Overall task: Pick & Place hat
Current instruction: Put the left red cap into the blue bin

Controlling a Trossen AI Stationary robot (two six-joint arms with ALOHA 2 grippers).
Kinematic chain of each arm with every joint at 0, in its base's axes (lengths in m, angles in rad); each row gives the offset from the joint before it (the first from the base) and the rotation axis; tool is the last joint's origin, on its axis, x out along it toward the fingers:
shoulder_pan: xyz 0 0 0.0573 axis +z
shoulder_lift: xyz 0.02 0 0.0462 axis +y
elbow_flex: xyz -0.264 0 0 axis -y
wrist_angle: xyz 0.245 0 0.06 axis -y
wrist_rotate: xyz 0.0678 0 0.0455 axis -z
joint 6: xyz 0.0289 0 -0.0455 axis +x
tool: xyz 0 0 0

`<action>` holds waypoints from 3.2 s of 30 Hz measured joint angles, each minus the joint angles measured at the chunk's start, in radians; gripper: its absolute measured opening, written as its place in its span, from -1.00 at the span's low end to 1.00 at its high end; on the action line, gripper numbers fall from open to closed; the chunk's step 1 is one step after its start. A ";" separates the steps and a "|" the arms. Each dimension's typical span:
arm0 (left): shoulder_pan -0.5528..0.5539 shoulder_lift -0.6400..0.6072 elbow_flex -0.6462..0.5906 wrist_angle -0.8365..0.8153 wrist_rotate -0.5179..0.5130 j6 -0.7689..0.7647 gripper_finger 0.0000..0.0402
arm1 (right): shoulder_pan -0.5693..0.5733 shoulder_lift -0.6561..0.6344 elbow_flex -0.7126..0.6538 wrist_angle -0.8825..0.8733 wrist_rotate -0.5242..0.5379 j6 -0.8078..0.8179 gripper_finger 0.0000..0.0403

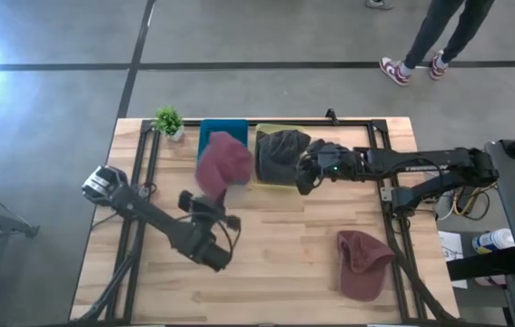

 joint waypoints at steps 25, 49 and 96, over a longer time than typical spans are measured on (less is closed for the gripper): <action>0.450 -0.101 -0.438 0.973 0.102 -0.307 -0.95 | 0.000 -0.020 -0.057 0.042 0.008 0.002 -0.40; 0.596 -0.150 -0.516 1.358 0.580 -0.127 -0.53 | -0.001 -0.020 -0.059 0.042 0.026 -0.006 -0.40; 0.647 -0.735 -0.539 0.707 0.731 0.301 -0.52 | 0.003 -0.020 -0.072 0.041 0.017 -0.001 -0.40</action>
